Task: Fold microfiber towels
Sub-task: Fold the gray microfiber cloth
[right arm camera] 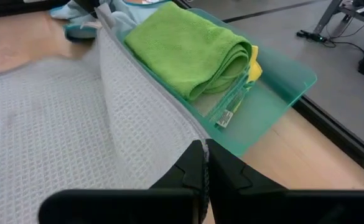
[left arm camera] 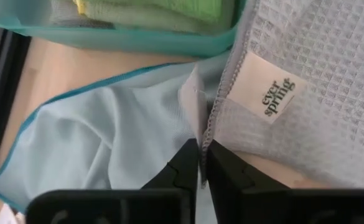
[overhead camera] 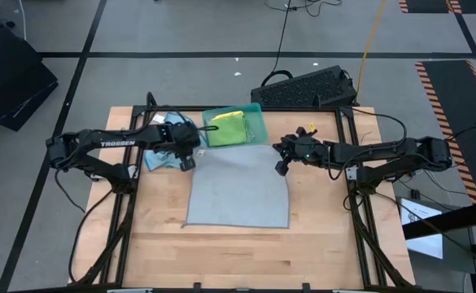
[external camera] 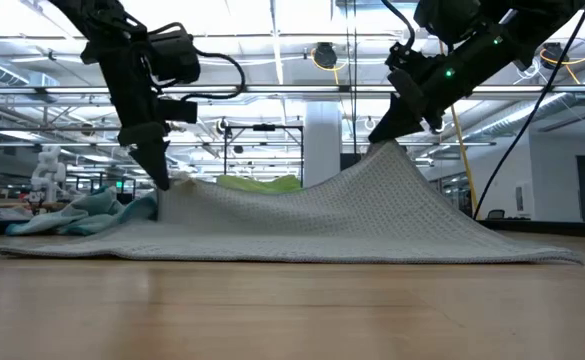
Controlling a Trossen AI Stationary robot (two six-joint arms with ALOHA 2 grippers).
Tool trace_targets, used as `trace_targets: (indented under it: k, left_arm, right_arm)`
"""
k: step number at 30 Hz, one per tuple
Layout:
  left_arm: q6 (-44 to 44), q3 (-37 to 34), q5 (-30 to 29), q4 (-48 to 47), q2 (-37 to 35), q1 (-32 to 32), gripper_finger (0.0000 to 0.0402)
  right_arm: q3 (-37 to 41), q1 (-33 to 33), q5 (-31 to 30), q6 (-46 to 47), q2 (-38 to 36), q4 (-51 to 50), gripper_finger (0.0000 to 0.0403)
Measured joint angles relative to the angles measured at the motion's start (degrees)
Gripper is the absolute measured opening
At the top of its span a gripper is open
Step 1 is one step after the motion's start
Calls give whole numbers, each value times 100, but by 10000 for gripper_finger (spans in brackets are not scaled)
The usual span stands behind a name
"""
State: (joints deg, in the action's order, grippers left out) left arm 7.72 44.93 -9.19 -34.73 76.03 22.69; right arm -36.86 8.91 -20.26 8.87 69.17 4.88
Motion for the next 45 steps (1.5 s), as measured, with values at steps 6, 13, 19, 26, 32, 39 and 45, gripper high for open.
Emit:
trace_targets:
  k: [6,13,19,26,32,39,45]
  left_arm:
    - [254,-420,-47,555,2,-195,84]
    - [322,-536,-781,1046,2,-554,94]
    - [570,-536,-1298,1264,2,-758,93]
    - [914,-536,-1156,1234,2,-956,91]
    - [917,-536,-1450,1318,2,-1141,35]
    - [1025,-534,-1659,1435,2,-1237,11]
    - [1035,-534,-1776,1395,-40,-1384,6]
  right_arm:
    - [0,0,222,6,0,5,4]
    - [0,0,243,1,0,51,4]
    - [2,0,243,-13,0,51,4]
    - [2,0,243,-35,0,49,4]
    - [2,0,243,-57,0,49,4]
    - [2,0,243,-57,0,49,4]
    - [2,0,243,-67,0,48,4]
